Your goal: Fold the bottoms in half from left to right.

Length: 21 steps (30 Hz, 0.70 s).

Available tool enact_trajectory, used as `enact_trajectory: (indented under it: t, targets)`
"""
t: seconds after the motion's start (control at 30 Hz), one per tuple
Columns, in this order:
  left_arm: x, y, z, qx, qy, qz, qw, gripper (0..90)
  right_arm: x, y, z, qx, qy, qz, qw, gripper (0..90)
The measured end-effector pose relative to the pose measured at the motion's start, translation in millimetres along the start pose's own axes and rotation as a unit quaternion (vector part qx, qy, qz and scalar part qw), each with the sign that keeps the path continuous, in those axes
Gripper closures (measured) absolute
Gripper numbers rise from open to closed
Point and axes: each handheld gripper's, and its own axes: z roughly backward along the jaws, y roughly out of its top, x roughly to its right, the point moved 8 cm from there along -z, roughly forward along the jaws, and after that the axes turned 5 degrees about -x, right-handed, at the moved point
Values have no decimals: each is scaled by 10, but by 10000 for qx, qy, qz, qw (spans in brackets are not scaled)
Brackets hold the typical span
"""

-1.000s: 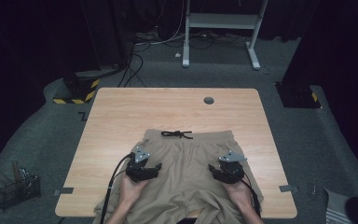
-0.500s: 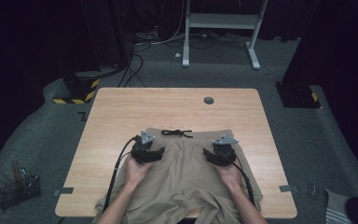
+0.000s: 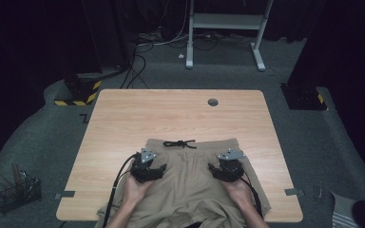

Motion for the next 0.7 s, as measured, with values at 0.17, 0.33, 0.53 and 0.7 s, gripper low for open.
enact_trajectory:
  t: [0.17,0.33,0.53,0.7]
  targets:
    - [-86,214,159,268,77,74,9996,273,-37,169,0,75,59,34,9999,411]
    - [-393,463,298,405,367,207,9983,269,-79,404,-134,155,61,135,9998,383]
    - [-841,457,112,-103,476,690,9964,255,-79,405,-342,79,-75,133,9999,337]
    - [-918,358,-68,-445,266,839,9951,243,-97,400,-362,51,-185,274,9994,330]
